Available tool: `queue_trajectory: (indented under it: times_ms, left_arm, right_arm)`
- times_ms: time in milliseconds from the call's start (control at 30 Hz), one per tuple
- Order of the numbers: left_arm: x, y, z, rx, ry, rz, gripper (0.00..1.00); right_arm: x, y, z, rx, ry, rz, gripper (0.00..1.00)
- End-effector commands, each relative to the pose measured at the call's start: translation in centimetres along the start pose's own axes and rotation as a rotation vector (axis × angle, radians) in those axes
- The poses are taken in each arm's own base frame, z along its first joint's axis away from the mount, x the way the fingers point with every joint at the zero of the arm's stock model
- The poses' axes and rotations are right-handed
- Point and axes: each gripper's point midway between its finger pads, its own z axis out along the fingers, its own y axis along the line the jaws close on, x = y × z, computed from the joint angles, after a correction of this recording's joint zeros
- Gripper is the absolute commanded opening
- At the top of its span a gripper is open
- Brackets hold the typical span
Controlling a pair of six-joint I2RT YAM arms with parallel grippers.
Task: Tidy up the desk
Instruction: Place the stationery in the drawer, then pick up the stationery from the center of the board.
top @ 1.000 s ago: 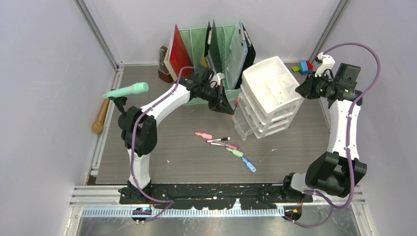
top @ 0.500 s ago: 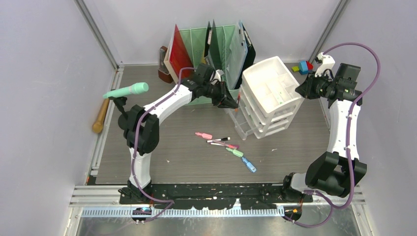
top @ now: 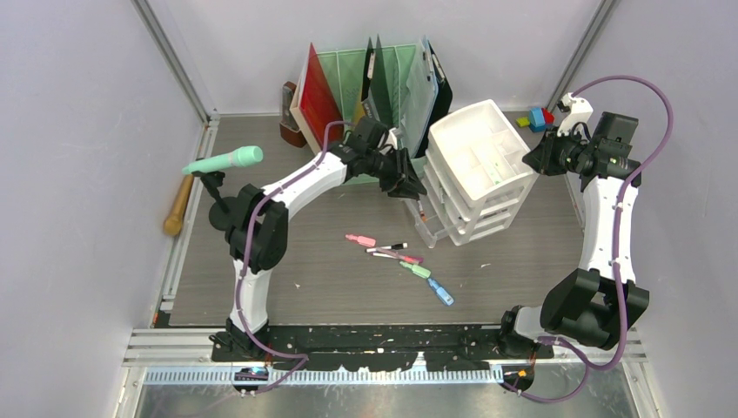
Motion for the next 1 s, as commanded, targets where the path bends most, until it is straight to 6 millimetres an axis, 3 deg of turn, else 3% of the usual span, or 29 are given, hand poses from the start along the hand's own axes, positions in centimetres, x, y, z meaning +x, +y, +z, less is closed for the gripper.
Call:
queue_trajectory:
  times_ms: [0,67,200,433,633,967]
  left_arm:
    - [-0.1,-3.9,-3.3,0.039,-0.055,0.222,0.36]
    - [0.2,-4.1,-4.5,0.02,-0.064,0.315,0.37]
    - [1.1,-2.5,-6.7,-0.074,-0.064,0.495,0.46]
    - [3.3,3.5,-8.5,-0.23,0.01,0.797,0.55]
    - [4.6,8.4,-7.1,-0.261,0.084,1.084,0.58]
    - [5.6,11.3,-2.6,-0.276,0.197,1.462,0.62]
  right_arm:
    - [6.6,-1.5,1.9,0.062,0.214,0.163,0.01]
    - [6.6,-1.5,1.9,0.062,0.214,0.163,0.01]
    - [6.5,-1.5,1.9,0.062,0.21,0.163,0.01]
    - [6.5,-1.4,1.9,0.058,0.211,0.167,0.01]
    - [6.6,-1.4,2.1,0.053,0.215,0.171,0.01]
    - [7.0,-1.6,2.2,0.054,0.225,0.173,0.01]
